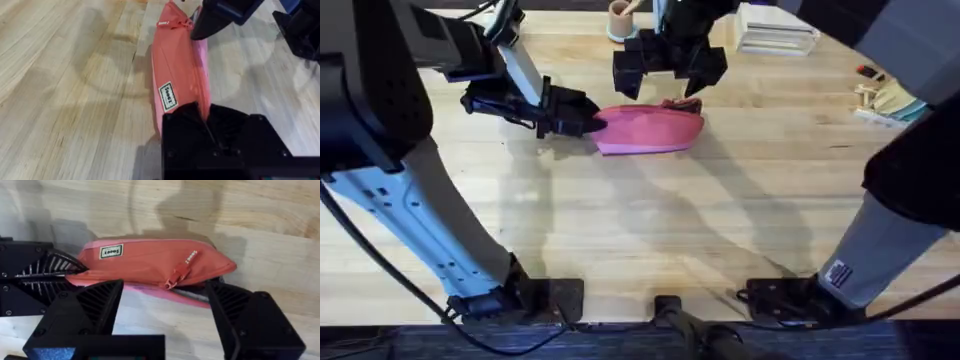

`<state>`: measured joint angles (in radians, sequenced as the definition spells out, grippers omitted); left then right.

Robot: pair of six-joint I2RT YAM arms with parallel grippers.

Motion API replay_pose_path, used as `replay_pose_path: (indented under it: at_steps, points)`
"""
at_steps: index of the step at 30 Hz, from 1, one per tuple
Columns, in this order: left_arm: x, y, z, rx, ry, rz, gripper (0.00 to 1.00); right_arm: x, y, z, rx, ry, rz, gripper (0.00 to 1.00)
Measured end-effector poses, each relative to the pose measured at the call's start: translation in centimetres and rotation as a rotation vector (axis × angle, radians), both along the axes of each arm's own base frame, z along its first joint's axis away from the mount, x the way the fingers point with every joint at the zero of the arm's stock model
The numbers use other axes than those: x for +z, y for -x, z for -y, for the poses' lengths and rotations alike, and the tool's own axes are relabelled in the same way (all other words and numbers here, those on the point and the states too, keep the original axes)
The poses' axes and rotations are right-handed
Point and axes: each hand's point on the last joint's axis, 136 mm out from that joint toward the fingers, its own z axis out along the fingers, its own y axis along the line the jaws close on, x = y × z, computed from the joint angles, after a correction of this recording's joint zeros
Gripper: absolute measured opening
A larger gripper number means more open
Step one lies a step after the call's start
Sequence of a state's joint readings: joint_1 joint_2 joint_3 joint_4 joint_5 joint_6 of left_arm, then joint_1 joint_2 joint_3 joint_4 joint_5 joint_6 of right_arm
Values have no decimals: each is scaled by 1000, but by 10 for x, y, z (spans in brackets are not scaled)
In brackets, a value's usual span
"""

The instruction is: Unzip the bag, pick up the pens from the table one at a time and place them inside, then zip the bag closed.

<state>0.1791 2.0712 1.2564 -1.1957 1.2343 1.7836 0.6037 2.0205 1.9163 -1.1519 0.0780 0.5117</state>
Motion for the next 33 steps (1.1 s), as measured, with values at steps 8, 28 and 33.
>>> replay_pose_path:
  at_steps: [8,28,33]
  points:
    - [0,0,0,0,0,0,42,-16,-2,-1,0,19,-27,998]
    - [0,0,0,0,0,0,41,-24,-1,-1,1,30,-45,942]
    - [0,0,0,0,0,-1,41,-24,2,1,0,41,-59,694]
